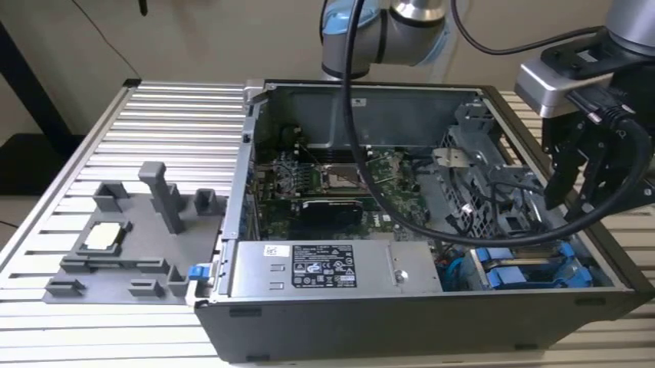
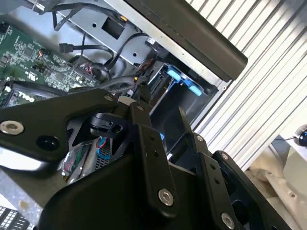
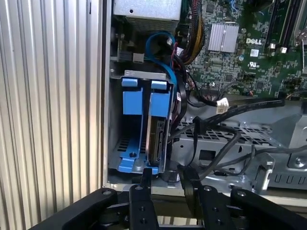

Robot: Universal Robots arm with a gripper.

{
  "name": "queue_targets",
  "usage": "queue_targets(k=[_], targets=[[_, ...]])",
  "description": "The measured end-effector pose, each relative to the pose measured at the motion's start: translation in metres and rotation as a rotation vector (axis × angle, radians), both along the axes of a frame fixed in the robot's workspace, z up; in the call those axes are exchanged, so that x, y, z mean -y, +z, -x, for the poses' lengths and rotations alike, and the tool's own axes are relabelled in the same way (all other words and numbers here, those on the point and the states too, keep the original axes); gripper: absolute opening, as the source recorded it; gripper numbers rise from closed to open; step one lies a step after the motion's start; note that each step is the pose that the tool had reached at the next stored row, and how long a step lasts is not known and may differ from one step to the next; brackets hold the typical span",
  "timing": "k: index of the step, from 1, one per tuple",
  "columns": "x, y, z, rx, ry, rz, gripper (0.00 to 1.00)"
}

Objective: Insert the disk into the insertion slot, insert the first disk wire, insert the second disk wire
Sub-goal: 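Insert the disk into the insertion slot, then insert the first disk wire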

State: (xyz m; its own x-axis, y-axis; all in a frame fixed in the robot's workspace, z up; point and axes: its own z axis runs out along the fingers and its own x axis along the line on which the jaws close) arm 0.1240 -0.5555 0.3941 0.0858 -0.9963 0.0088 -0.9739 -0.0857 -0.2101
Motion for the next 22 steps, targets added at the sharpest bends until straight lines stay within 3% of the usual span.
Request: queue_targets(k=[5, 7, 17, 22], targets=[[-0.0010, 0.0007, 0.0023, 0.0008, 0.005, 0.0000, 0.41], [-0.0026, 0.0007, 0.0034, 0.0044, 0.010, 0.0000, 0.41], [-0.0084, -0.0049, 0.0094, 0.0509, 0.036, 0.0011, 0.41], [-0.0085, -0.0070, 0.0102, 0.0574, 0.038, 0.0025, 0.41]])
